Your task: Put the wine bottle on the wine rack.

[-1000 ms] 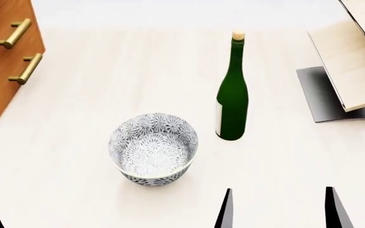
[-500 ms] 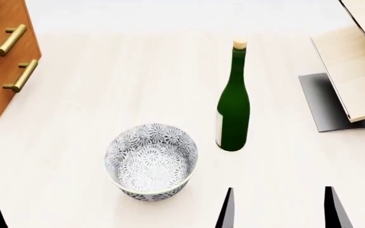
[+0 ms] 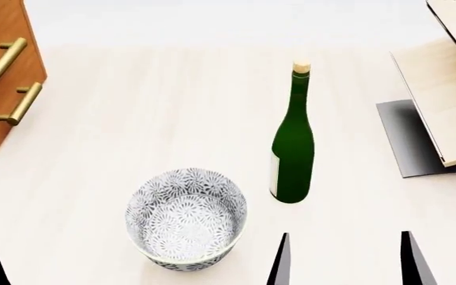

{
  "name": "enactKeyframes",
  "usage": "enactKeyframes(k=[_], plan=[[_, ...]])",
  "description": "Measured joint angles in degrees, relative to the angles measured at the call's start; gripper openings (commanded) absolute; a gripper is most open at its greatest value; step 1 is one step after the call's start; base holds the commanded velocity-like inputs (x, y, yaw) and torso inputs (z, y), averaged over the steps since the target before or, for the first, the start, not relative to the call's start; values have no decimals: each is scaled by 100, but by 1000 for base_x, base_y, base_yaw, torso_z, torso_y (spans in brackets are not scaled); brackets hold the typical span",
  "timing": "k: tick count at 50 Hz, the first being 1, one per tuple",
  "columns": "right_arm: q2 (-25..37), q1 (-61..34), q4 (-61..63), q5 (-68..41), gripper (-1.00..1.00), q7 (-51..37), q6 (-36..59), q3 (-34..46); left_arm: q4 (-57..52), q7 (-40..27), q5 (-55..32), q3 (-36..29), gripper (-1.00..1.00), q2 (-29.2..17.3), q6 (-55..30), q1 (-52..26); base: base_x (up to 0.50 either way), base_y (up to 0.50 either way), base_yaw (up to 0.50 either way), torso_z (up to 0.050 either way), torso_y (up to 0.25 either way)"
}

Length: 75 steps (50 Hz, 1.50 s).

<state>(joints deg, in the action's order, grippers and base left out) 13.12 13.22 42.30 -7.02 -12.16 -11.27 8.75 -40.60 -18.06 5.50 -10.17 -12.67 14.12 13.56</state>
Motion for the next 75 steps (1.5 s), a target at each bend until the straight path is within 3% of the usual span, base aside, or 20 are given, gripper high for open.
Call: enactKeyframes(k=[75], plan=[[216, -76, -121, -16, 100, -250, 11, 202, 39, -245, 18, -245, 100, -206, 24, -43, 100, 0, 0, 0, 0]])
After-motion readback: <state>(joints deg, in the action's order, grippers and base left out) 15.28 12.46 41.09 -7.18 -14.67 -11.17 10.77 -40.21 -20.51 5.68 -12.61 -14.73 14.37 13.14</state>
